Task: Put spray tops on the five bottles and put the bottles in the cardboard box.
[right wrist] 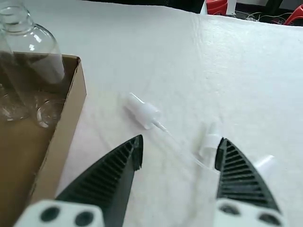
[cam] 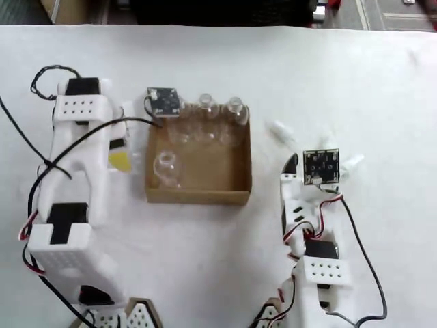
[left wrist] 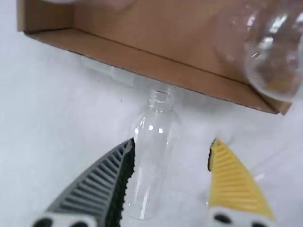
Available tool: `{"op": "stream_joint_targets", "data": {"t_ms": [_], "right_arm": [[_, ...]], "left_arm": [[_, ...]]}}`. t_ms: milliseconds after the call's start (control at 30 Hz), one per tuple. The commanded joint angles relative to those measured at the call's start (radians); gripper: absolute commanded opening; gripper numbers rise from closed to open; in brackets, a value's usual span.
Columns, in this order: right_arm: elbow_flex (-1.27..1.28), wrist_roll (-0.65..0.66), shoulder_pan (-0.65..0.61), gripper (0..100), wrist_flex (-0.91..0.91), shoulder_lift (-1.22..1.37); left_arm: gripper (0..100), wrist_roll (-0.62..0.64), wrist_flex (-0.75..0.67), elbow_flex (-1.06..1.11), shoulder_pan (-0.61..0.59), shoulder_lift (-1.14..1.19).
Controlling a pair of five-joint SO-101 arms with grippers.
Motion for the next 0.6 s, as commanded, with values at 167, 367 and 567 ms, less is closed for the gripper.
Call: {"op": "stream_joint_targets", "data": {"t_ms": [167, 367, 567], "right_arm": [[-0.005, 0.011, -0.007, 22.6, -0.024, -0.005], [-0.005, 0.011, -0.007, 22.6, -0.024, -0.005], [-0.005, 0.011, -0.007, 22.6, -0.024, -0.005]], "left_arm": [[24, -0.020, -0.153, 0.055, 0.071, 0.056], [24, -0.021, -0.196, 0.049, 0.058, 0.113], [24, -0.078, -0.193, 0.057, 0.050, 0.142]]}}
